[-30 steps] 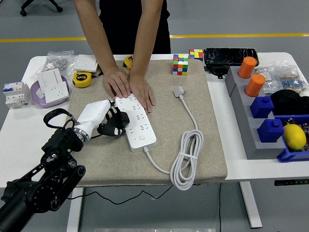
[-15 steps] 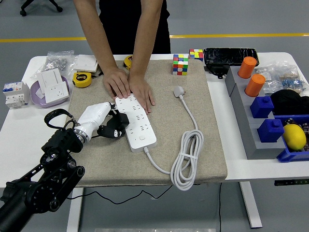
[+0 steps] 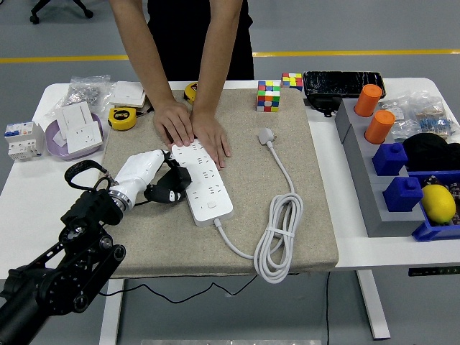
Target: Pick up the plug,place it near the board,insert it into the board,press the button
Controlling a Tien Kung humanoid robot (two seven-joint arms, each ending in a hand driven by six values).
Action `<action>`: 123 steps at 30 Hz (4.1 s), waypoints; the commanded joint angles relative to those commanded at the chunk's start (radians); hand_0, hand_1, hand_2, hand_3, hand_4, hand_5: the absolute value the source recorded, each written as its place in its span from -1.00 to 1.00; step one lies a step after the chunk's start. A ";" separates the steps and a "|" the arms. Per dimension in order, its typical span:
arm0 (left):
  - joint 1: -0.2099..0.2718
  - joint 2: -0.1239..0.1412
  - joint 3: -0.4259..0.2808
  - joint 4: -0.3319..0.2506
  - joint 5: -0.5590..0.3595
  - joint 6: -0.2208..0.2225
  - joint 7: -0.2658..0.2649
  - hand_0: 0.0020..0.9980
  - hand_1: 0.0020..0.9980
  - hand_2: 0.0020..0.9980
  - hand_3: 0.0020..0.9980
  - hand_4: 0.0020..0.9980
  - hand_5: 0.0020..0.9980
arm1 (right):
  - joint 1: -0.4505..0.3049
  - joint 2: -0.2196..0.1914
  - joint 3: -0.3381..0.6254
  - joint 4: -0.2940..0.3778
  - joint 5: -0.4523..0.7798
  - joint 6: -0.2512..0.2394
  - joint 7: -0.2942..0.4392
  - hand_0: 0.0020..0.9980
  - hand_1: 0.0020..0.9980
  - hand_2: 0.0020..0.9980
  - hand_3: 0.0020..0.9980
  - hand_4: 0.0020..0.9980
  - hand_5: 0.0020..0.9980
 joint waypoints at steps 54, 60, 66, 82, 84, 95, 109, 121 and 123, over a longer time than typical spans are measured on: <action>0.153 0.020 -0.038 -0.323 -0.259 0.027 -0.001 0.50 0.74 0.72 0.63 1.00 0.27 | -0.005 0.004 -0.003 0.000 0.001 0.000 -0.002 0.76 0.50 0.47 0.53 1.00 0.69; 0.223 0.014 -0.007 -0.374 -0.506 0.115 -0.035 0.75 0.96 0.94 0.91 1.00 0.74 | -0.005 0.004 -0.002 0.000 0.003 0.000 -0.001 0.76 0.50 0.47 0.53 1.00 0.69; 0.255 0.013 0.009 -0.377 -0.677 0.143 -0.050 1.00 1.00 1.00 1.00 1.00 1.00 | -0.002 0.004 -0.005 0.000 0.011 -0.001 0.001 0.76 0.50 0.47 0.53 1.00 0.69; 0.323 0.032 -0.005 -0.401 -0.544 0.130 -0.017 1.00 1.00 1.00 1.00 1.00 1.00 | -0.006 0.004 0.011 0.000 -0.001 0.000 0.000 0.75 0.49 0.47 0.53 1.00 0.69; 0.327 0.032 -0.015 -0.405 -0.512 0.139 -0.015 1.00 1.00 1.00 1.00 1.00 1.00 | -0.004 0.004 0.008 0.000 0.001 0.000 0.001 0.75 0.49 0.47 0.53 1.00 0.69; 0.352 0.055 -0.030 -0.425 -0.428 0.075 0.050 1.00 1.00 1.00 1.00 1.00 1.00 | -0.005 0.001 0.013 0.000 -0.005 0.000 -0.001 0.75 0.49 0.47 0.53 1.00 0.69; 0.321 0.054 0.038 -0.389 -0.416 0.062 0.062 1.00 1.00 1.00 1.00 1.00 1.00 | -0.006 0.001 0.003 0.000 -0.002 0.000 -0.001 0.75 0.49 0.47 0.53 1.00 0.69; 0.256 0.042 0.084 -0.363 -0.383 0.063 0.072 1.00 1.00 1.00 1.00 1.00 1.00 | -0.005 0.001 -0.001 0.000 0.001 -0.001 -0.002 0.75 0.50 0.47 0.53 1.00 0.69; 0.248 0.042 0.087 -0.365 -0.369 0.063 0.075 1.00 1.00 1.00 0.99 1.00 1.00 | -0.005 0.001 0.001 0.000 0.001 -0.001 -0.002 0.75 0.50 0.47 0.53 1.00 0.68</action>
